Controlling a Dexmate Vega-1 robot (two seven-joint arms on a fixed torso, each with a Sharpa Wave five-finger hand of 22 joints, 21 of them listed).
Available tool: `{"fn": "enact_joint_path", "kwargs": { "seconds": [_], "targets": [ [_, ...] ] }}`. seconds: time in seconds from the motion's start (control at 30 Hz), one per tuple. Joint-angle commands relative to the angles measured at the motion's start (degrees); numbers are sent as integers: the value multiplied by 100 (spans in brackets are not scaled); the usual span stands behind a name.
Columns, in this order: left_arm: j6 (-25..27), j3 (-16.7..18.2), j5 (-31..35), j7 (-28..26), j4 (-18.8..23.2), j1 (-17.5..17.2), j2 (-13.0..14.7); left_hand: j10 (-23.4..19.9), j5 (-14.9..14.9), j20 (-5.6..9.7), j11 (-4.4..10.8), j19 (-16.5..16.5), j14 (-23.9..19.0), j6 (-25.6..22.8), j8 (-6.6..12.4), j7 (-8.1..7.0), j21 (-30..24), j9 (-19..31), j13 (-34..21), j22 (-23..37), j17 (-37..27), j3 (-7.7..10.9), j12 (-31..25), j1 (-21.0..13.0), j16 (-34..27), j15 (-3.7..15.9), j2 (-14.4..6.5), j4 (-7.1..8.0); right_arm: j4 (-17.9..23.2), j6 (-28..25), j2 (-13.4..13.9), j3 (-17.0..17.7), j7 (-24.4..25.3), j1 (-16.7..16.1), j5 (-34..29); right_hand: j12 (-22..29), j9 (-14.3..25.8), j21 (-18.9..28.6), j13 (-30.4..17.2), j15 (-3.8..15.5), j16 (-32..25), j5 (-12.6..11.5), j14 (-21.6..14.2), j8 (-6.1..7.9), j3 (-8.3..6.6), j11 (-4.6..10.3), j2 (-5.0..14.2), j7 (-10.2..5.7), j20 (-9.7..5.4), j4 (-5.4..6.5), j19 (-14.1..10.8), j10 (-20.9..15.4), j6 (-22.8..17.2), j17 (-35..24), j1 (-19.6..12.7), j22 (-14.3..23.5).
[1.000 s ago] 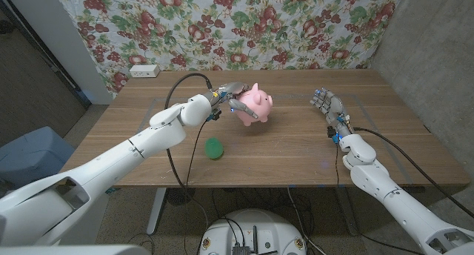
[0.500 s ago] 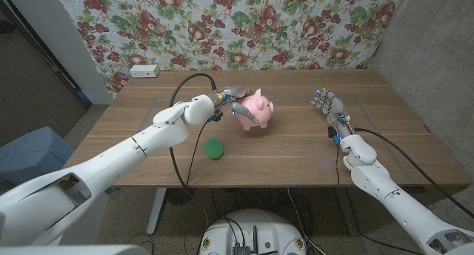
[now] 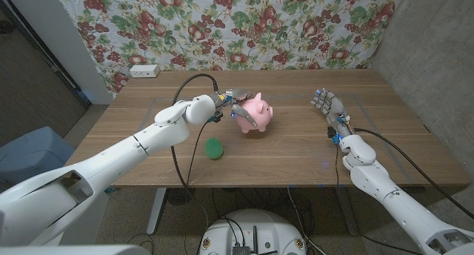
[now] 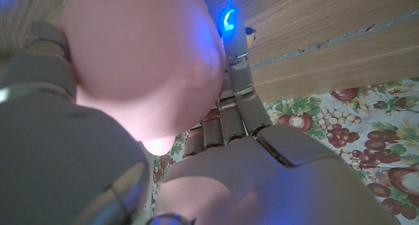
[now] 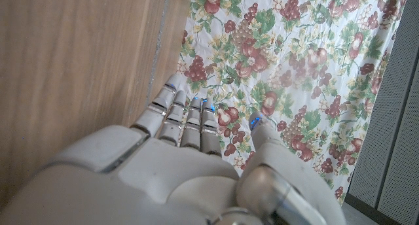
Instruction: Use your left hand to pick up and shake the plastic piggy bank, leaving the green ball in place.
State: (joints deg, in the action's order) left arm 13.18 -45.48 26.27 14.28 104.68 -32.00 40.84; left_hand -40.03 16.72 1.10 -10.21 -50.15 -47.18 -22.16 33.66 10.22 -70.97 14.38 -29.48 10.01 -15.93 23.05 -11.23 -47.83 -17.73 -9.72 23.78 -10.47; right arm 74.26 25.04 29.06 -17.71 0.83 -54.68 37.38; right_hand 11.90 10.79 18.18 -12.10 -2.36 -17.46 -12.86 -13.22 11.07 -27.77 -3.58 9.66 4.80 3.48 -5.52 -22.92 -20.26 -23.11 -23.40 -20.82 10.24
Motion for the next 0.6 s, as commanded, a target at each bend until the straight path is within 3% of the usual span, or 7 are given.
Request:
{"fn": "enact_joint_path", "kwargs": {
  "seconds": [0.03,0.27,0.4,0.6],
  "targets": [
    [194,-190,63,723,-66,288,-14,-1834,-43,683,1853,1468,-1729,-2414,-98,-1175,60,60,29,-4,24,427,19,-2348,80,2361,-2553,133,30,-27,-19,-35,43,25,-51,17,8,-3,-13,19,-6,13,-57,15,-50,-14,45,-19,8,-7,-33,-31,-46,-1,16,22],
    [288,-293,57,1086,-99,451,-23,-1569,-130,588,1766,1571,-1388,-2303,-306,-1091,225,-8,171,-30,133,415,41,-1905,264,2337,-2719,230,41,-13,-24,-39,61,15,-68,14,8,-8,-12,15,-4,12,-54,12,-50,-6,45,-13,11,-7,-36,-26,-37,-1,16,23],
    [289,-313,86,1111,-94,470,-13,-1440,-202,604,1730,1607,-1243,-2281,-449,-1037,351,-65,313,-42,260,417,34,-1367,398,2269,-2792,389,43,5,-23,-44,57,12,-81,14,8,-12,-12,20,-3,12,-55,13,-51,-12,45,-23,12,-8,-36,-25,-39,-1,16,23],
    [284,-294,42,1132,-85,469,-3,-1240,-336,548,1636,1570,-1094,-2277,-661,-961,561,-160,528,-58,396,403,38,-582,516,2223,-2731,553,74,-1,-21,-37,76,-4,-76,14,8,-13,-12,22,-3,12,-59,13,-51,-12,45,-34,9,-8,-43,-24,-40,-1,16,23]
  ]
}}
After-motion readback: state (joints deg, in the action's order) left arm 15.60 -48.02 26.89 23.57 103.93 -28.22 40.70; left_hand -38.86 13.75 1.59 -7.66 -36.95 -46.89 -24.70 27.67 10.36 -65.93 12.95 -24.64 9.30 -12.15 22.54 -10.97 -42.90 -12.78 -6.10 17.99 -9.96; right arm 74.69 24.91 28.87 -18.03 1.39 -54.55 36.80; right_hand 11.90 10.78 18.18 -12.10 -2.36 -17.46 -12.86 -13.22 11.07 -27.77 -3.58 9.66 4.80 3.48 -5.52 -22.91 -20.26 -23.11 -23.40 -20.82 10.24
